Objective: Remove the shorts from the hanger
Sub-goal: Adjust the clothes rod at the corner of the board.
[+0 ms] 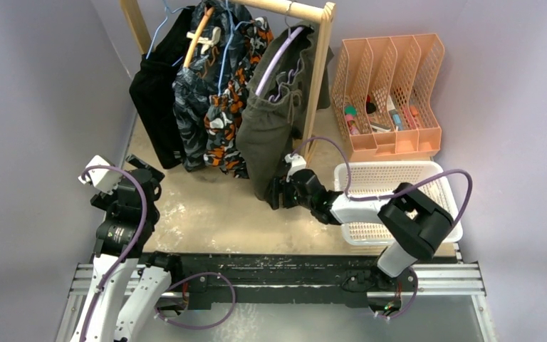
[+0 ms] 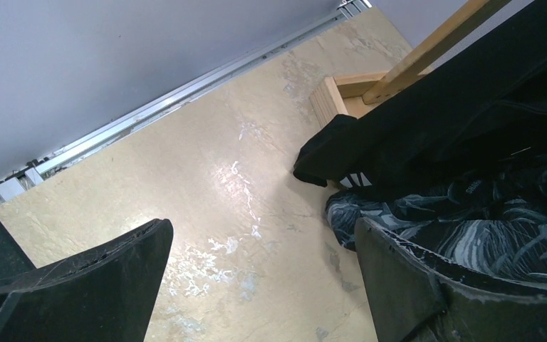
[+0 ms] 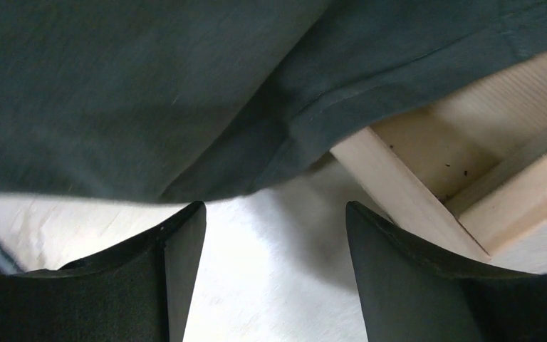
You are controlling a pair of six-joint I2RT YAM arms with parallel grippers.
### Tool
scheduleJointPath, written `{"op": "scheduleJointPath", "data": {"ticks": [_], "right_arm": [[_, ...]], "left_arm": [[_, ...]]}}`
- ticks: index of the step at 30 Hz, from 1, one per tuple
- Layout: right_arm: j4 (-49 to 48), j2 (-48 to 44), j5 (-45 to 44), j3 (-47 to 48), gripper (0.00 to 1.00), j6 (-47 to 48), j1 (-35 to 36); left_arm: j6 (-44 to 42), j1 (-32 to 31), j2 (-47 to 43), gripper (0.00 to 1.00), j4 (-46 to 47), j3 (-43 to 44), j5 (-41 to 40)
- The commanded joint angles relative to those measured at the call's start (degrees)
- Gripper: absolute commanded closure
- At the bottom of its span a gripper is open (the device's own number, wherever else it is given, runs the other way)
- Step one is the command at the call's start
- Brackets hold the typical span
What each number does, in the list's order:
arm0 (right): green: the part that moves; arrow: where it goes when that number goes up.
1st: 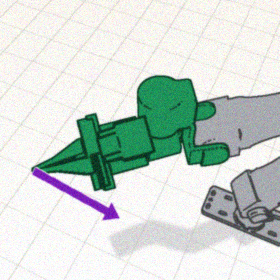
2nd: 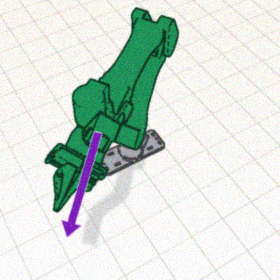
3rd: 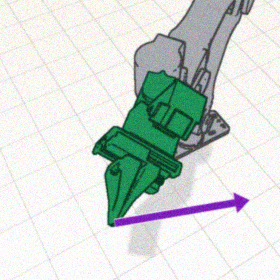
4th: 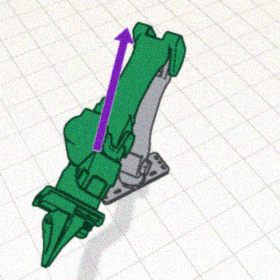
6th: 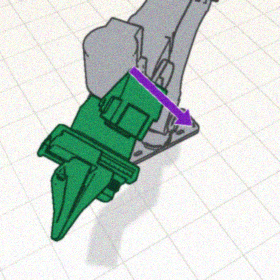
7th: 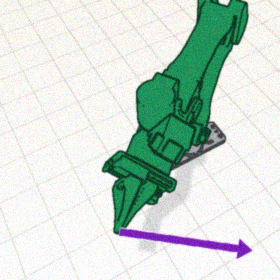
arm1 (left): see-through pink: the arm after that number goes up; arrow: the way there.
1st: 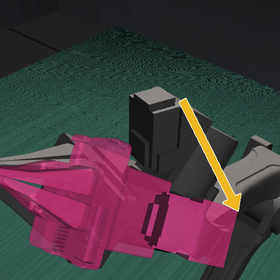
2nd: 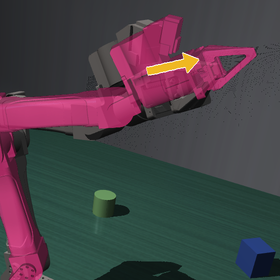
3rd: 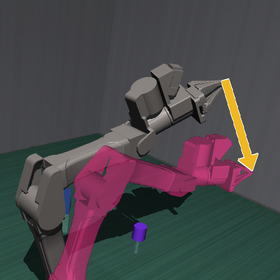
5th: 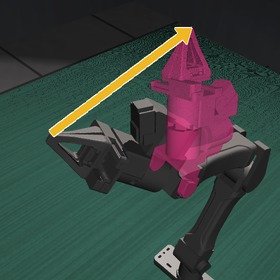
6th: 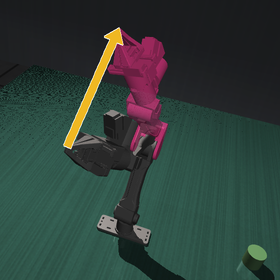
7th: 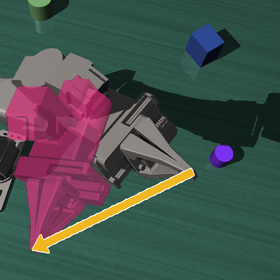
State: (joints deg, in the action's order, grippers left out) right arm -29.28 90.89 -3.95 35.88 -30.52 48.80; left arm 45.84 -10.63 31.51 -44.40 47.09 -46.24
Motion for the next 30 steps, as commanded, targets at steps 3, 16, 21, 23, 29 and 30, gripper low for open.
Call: {"op": "scheduleJointPath", "data": {"ticks": [3, 16, 21, 23, 29, 30], "right_arm": [[3.6, 4.9, -8.9, 7.6, 0.29, 3.6, -11.4], [7.9, 11.7, -4.9, 20.6, 0.28, 7.9, -21.3], [10.3, 13.4, -7.2, 24.5, 0.27, 7.9, -23.1], [10.9, 14.0, -7.3, 25.5, 0.27, 7.5, -24.0], [11.4, 14.0, -4.0, 26.9, 0.26, 7.5, -26.2], [12.8, 13.5, -2.5, 27.4, 0.26, 7.7, -26.4]], "left_arm": [[0.1, -0.1, 0.0, 0.00, 1.0, 0.7, 0.7], [0.4, -0.1, 2.1, 0.00, 2.0, 0.8, 5.8], [-1.2, -0.1, 2.3, 0.00, 2.1, 0.7, 7.5], [-3.8, -0.1, 3.3, 0.00, 2.7, 1.1, 10.9], [-7.1, -0.1, 8.8, 0.00, 2.2, 4.1, 14.2], [-8.0, -0.1, 9.5, 0.00, 2.6, 4.7, 15.2]]}}
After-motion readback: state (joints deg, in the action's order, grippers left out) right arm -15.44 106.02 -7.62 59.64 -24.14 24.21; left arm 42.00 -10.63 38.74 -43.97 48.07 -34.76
